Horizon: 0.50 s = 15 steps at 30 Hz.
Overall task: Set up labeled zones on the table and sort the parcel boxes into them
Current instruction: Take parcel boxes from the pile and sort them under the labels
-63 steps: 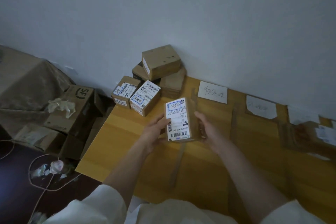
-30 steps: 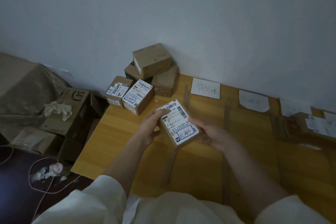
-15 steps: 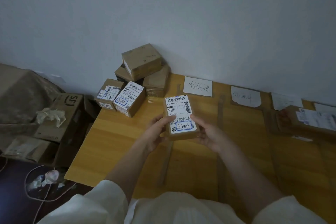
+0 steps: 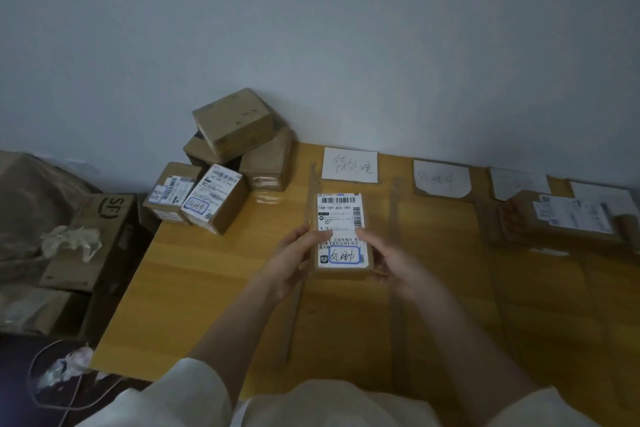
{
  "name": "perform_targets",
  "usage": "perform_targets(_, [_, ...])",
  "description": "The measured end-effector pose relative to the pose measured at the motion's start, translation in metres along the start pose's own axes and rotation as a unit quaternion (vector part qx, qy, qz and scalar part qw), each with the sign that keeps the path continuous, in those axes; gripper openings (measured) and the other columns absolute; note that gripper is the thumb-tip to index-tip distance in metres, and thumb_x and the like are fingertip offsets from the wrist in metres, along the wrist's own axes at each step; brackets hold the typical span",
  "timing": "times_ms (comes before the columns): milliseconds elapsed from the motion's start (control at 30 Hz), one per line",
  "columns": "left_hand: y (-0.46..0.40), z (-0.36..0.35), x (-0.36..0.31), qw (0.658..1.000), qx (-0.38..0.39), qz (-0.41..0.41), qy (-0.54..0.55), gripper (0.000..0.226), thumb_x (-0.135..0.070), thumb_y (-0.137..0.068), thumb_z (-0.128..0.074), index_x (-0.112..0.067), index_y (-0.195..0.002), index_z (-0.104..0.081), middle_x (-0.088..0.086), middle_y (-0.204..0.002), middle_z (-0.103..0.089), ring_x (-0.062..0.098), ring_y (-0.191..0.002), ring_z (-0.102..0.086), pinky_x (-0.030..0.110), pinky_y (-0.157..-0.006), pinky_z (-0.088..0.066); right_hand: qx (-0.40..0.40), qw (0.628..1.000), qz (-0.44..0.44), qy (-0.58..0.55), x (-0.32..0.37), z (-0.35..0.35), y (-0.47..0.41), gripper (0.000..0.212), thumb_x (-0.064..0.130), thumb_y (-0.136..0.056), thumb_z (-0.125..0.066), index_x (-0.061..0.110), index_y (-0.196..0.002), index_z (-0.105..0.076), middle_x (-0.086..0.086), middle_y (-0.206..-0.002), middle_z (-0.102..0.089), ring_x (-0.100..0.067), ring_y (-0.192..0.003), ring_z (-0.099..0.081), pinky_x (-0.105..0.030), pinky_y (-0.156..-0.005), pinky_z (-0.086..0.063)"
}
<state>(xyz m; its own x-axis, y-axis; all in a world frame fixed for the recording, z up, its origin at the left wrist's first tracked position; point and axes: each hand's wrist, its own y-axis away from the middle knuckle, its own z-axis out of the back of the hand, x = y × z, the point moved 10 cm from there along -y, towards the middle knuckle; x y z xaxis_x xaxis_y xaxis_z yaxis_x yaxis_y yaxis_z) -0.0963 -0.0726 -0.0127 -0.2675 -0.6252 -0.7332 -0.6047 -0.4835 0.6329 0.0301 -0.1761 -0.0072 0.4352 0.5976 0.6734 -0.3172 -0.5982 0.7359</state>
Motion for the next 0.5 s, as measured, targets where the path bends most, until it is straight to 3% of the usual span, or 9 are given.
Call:
perform_targets(167, [-0.012,-0.034,0.012,0.999,-0.007,0.009,-0.048,0.064,-0.049,-0.077,-0.073,-0.025,-0.133,-0.052,-0.002,-0.114,-0.071,0.016,-0.11,-0.064,0.036,-0.095,-0.048,-0.018,0.997,-0.027,-0.065,-0.018,0.042,0.006,0.037,0.042,-0.081,-0.069,0.014,-0.106,-0.067,0.002,-0.086,-0.076,-0.014,-0.083,-0.066,-0.027,-0.071,-0.047])
perform_targets(367, [-0.023,-0.056,0.027,0.981,-0.11,-0.003,-0.161,0.049,-0.033,-0.092,-0.061,-0.017,-0.137,-0.051,0.006,-0.135,-0.055,0.016,-0.111,-0.054,0.029,-0.094,-0.042,-0.133,0.97,-0.06,-0.197,-0.04,0.118,0.002,0.042,0.039,-0.08,-0.074,0.014,-0.111,-0.061,-0.007,-0.107,-0.067,-0.021,-0.102,-0.062,-0.037,-0.091,-0.052])
perform_targets(500, [-0.04,-0.071,0.048,0.96,-0.102,0.016,-0.261,0.051,-0.029,-0.094,-0.057,-0.017,-0.142,-0.045,0.009,-0.146,-0.044,0.024,-0.132,-0.044,0.03,-0.096,-0.04,-0.168,0.951,-0.068,-0.25,-0.035,0.154,-0.012,0.048,0.039,-0.081,-0.074,0.017,-0.119,-0.054,-0.009,-0.108,-0.061,-0.022,-0.102,-0.06,-0.04,-0.093,-0.053])
